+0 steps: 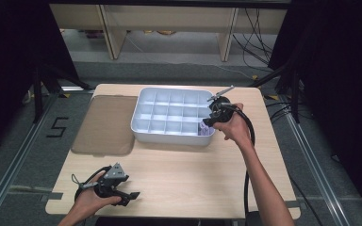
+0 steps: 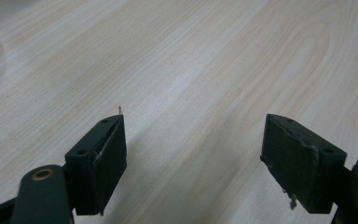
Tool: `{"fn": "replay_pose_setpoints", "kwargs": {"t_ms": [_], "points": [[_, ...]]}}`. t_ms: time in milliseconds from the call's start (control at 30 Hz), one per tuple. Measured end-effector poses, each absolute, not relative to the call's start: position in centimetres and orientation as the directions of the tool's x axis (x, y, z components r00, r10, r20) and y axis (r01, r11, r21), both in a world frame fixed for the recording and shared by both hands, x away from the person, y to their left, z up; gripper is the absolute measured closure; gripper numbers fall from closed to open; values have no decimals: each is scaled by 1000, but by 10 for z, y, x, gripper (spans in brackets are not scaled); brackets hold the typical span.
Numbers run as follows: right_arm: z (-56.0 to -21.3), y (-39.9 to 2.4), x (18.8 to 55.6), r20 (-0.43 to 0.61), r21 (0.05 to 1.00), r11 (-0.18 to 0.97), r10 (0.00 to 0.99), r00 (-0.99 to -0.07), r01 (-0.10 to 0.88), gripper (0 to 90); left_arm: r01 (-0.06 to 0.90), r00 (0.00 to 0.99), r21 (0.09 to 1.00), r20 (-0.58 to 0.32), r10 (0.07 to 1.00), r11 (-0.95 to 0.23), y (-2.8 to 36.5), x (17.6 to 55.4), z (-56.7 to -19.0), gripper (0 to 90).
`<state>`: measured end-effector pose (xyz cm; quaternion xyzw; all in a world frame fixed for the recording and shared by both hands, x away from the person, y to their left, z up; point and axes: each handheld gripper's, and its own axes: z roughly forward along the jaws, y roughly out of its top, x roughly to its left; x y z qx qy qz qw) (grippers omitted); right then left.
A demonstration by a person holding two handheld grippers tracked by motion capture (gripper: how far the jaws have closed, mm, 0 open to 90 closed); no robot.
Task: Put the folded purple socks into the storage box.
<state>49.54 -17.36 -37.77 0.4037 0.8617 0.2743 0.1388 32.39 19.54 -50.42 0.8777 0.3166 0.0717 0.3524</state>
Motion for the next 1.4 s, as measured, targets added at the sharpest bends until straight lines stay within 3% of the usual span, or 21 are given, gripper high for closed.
{"fn": "replay_pose_setpoints", "kwargs": {"t_ms": [900,1400], "points": [[-391,-172,460,35,656,491,739,-672,574,543,510,777,670,-90,623,-539,198,325,-503,218],[-402,-165,439,69,728,438,718,-692,528,402,515,769,679,-96,632,-524,200,325,-501,218]]}}
